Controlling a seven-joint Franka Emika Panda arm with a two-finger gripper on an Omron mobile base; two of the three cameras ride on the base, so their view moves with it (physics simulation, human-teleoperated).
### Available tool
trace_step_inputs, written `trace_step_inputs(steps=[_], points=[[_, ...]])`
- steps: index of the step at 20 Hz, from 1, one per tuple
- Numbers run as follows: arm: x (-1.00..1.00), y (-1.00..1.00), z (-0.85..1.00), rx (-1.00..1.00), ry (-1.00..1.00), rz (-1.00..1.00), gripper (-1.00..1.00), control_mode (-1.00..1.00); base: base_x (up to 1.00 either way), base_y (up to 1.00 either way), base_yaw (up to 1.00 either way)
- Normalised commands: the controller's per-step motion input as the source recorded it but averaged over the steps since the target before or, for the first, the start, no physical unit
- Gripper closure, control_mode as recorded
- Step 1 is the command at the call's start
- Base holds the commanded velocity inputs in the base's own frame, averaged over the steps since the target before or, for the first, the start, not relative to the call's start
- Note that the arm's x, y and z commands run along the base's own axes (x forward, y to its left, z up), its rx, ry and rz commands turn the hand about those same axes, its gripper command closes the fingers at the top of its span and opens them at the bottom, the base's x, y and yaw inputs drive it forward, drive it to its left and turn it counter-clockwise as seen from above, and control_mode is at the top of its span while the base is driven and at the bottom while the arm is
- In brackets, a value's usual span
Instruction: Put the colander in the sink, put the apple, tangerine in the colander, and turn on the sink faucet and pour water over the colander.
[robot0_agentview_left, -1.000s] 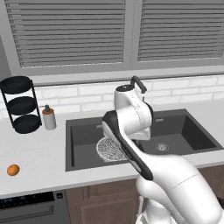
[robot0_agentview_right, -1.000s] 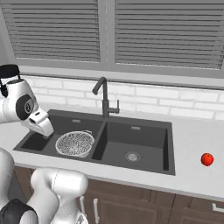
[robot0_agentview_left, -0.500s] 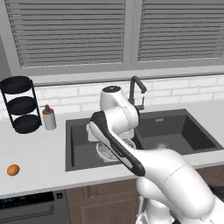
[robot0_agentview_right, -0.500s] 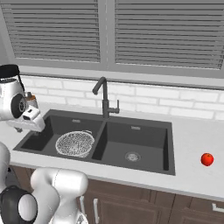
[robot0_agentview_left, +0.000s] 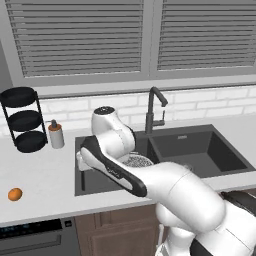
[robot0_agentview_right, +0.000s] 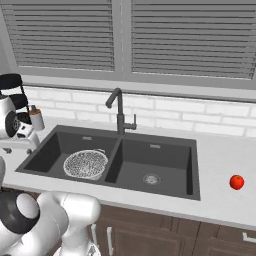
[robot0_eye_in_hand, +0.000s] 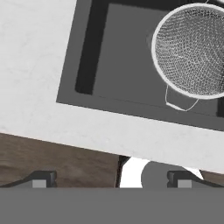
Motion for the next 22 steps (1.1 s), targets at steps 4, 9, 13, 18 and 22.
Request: trace_step_inputs(steps=[4, 9, 13, 18, 22], points=[[0.2, 0.95, -0.23, 0.0, 0.01, 0.13, -1.0, -1.0, 0.0, 0.0, 0.0], [0.21, 0.98, -0.19, 0.0, 0.02, 0.15, -1.0, -1.0, 0.0, 0.0, 0.0], [0.32, 0.69, -0.15, 0.03, 0.01, 0.18, -1.0, -1.0, 0.0, 0.0, 0.0], [0.11, 0.47, 0.0, 0.01, 0.0, 0.08, -1.0, -1.0, 0.0, 0.0, 0.0], [0.0, 0.69, -0.02, 0.0, 0.0, 0.04, -1.0, -1.0, 0.0, 0.0, 0.0]])
